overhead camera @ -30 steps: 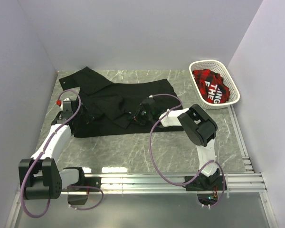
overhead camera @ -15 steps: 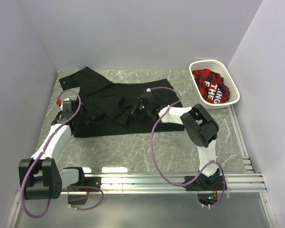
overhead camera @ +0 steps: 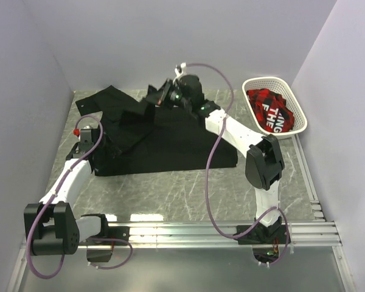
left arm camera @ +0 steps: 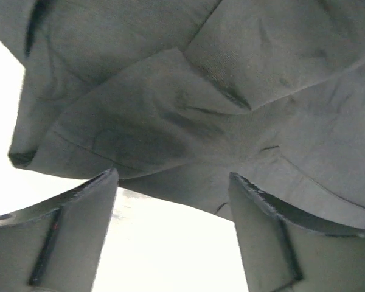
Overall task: Fold and stack the long sleeve shirts
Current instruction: Fold the shirt
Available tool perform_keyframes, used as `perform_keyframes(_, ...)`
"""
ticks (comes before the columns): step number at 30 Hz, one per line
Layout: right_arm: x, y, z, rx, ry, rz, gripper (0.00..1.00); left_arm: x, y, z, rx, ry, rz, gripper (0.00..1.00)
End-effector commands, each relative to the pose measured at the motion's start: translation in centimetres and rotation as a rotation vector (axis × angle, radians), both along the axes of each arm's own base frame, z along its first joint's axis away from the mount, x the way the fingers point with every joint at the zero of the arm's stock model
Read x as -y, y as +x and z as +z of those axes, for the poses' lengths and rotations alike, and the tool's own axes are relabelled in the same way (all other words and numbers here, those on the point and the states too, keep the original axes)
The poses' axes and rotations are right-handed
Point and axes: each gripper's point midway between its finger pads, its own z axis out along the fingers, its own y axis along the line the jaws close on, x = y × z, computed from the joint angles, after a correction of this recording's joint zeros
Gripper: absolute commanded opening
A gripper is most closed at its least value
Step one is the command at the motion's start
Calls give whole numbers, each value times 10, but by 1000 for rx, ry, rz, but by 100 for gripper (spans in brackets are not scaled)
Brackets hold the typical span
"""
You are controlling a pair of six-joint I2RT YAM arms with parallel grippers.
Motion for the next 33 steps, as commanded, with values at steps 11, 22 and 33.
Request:
perform_keyframes(11,1,-17,146,362,107,146,0,41,43,5,43,-240,-13,66)
perform_keyframes(22,2,-37,157,422,96,223,0,49,113,17,139,-306,66,64)
perform_keyframes(33,5,-49,142,411,70,272,0,40,140,2,211,-300,130,64)
